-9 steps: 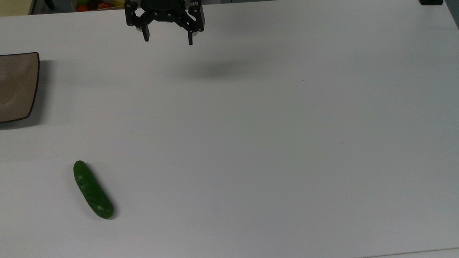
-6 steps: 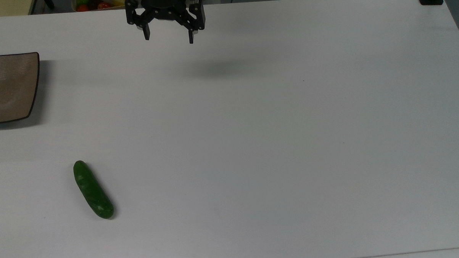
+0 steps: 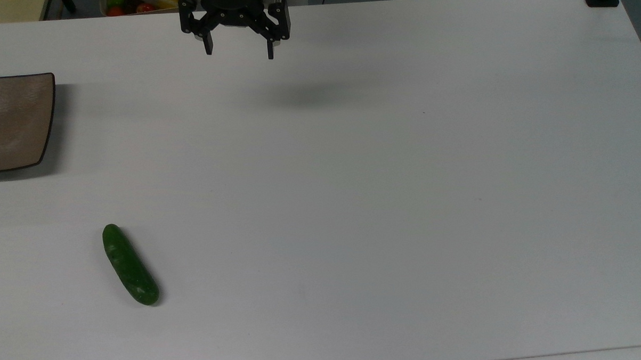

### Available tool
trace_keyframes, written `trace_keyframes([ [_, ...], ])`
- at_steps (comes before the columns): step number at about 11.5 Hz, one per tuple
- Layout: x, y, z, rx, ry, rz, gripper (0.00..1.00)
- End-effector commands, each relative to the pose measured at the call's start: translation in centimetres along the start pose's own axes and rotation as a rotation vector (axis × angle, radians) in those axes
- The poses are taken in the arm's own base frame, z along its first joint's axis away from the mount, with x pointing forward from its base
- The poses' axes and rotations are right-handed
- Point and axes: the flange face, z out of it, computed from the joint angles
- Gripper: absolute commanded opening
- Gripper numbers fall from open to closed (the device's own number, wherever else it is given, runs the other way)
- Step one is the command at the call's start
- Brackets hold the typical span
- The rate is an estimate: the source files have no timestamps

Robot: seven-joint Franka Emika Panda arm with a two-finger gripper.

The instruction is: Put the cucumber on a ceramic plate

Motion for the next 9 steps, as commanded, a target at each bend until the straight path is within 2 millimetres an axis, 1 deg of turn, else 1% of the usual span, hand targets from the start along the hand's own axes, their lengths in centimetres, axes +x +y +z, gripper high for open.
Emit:
trace_keyframes([
  [1, 0.6, 0.6, -0.4, -0.002, 0.101, -0.126, 1.0],
  [2, 1.1, 1.7, -0.1, -0.012, 0.118, -0.153, 1.0],
  [3, 1.7, 3.2, 0.6, -0.027, 0.131, -0.19, 1.0],
  [4, 2.5, 4.0, 1.5, -0.037, 0.141, -0.247, 1.0],
  [6, 4.9, 6.9, 3.6, -0.066, 0.159, -0.318, 1.0],
  [7, 6.6, 8.8, 4.3, -0.085, 0.183, -0.333, 1.0],
  [8, 7.9, 10.4, 6.2, -0.098, 0.174, -0.364, 1.0],
  [9, 9.3, 12.3, 7.0, -0.117, 0.178, -0.399, 1.0],
])
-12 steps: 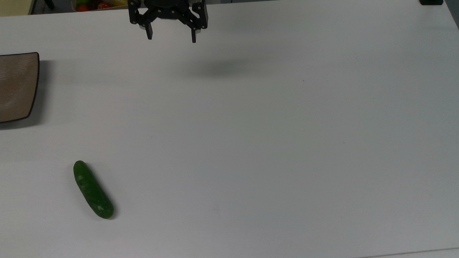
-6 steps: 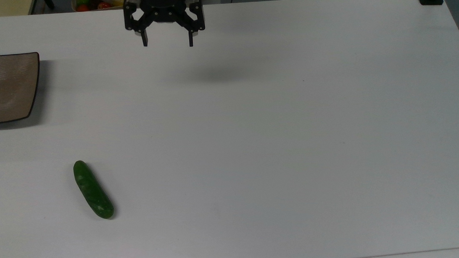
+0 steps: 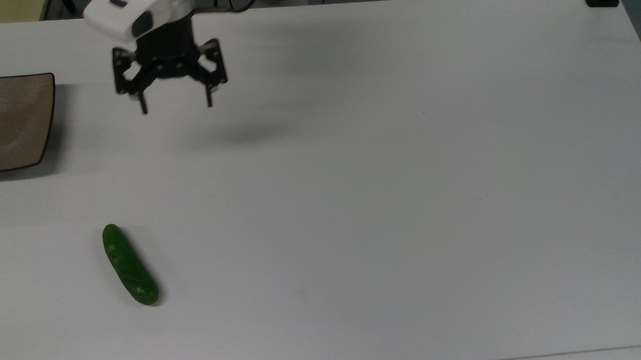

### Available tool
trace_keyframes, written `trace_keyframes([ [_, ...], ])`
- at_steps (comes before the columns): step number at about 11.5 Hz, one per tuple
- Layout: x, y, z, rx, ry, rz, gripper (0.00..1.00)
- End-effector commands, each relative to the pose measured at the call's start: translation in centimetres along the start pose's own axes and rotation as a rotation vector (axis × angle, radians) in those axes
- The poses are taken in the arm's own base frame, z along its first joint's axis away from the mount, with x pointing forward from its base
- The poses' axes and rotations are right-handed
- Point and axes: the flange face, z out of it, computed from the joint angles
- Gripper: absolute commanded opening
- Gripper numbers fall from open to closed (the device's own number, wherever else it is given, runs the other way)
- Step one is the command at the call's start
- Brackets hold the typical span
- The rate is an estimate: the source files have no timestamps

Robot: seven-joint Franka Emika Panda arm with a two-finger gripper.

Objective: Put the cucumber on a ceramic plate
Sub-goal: 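Move the open gripper over the green cucumber and lower it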

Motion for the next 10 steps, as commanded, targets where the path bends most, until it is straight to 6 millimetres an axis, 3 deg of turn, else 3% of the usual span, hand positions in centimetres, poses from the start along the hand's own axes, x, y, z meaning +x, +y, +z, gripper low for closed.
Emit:
trace_keyframes([
  [1, 2.3, 5.5, 5.0, -0.042, -0.003, -0.129, 1.0],
  [3, 2.7, 7.9, 8.1, -0.071, 0.014, -0.193, 1.0],
  [7, 3.6, 10.8, 14.8, -0.127, 0.067, -0.167, 1.0],
  [10, 4.1, 11.2, 20.0, -0.181, 0.154, -0.092, 1.0],
])
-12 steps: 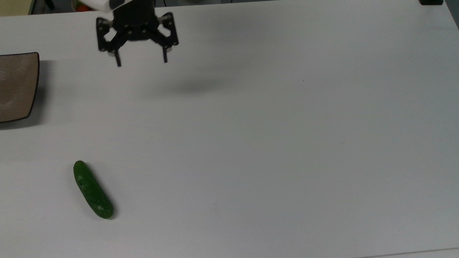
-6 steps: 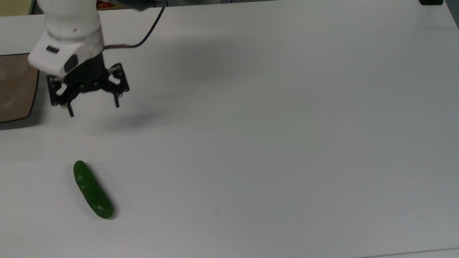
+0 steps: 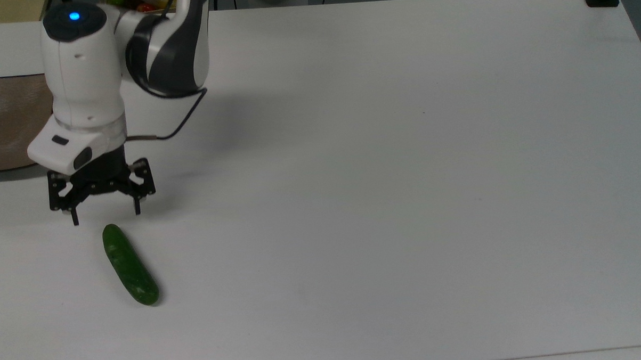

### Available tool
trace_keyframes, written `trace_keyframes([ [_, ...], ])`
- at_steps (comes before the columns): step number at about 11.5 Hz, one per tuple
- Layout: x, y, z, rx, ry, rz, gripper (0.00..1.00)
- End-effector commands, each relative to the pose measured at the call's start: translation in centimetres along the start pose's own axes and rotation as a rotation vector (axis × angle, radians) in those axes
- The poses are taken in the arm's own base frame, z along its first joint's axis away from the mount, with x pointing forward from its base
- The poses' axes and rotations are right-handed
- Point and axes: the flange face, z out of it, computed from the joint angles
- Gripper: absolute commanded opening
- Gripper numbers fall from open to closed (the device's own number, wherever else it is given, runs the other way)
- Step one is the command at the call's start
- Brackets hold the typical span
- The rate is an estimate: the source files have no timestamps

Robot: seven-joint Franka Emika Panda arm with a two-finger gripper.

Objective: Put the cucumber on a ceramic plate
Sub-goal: 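Move the open gripper over the green cucumber and lower it, then close the gripper around the middle of the cucumber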

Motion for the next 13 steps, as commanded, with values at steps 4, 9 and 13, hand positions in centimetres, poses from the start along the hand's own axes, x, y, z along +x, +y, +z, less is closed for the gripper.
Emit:
trace_keyframes([
  [4, -0.3, -0.1, 7.2, -0.077, 0.083, 0.044, 1.0],
  [9, -0.6, -0.5, 8.6, -0.092, 0.106, 0.043, 0.12],
  [13, -0.6, -0.5, 8.5, -0.099, 0.116, 0.043, 0.02],
])
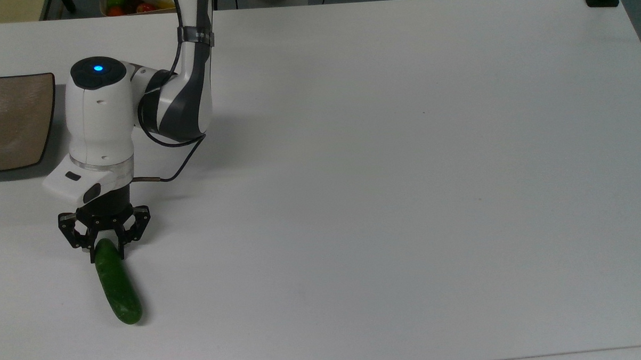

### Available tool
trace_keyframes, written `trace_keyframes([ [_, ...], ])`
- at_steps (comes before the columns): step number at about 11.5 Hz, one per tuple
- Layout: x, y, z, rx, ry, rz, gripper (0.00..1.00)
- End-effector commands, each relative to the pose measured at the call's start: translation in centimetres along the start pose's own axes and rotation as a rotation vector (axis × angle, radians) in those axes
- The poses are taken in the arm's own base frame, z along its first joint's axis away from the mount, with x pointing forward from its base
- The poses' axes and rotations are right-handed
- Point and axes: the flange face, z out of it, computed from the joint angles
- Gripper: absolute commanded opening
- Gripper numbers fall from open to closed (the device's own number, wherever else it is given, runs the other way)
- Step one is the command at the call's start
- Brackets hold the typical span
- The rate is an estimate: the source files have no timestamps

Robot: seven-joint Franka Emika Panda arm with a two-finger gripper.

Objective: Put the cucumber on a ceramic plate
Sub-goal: 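Close the gripper around the middle of the cucumber, then lift the cucumber and carry it over the brown ceramic plate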

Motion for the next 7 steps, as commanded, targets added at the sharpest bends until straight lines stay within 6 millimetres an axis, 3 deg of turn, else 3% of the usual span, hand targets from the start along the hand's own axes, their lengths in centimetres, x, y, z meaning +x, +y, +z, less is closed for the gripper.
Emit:
trace_keyframes([
  [1, -0.1, 0.3, 0.4, -0.021, 0.013, 0.012, 0.02],
  [2, -0.1, 1.2, -0.3, -0.027, 0.021, 0.022, 0.02],
  [3, 0.0, 2.9, -2.3, -0.043, 0.037, 0.038, 0.02],
  [4, -0.6, 5.6, -5.6, -0.068, 0.05, 0.07, 0.03],
  [7, -3.8, 8.7, -10.6, -0.069, 0.034, 0.126, 0.03],
])
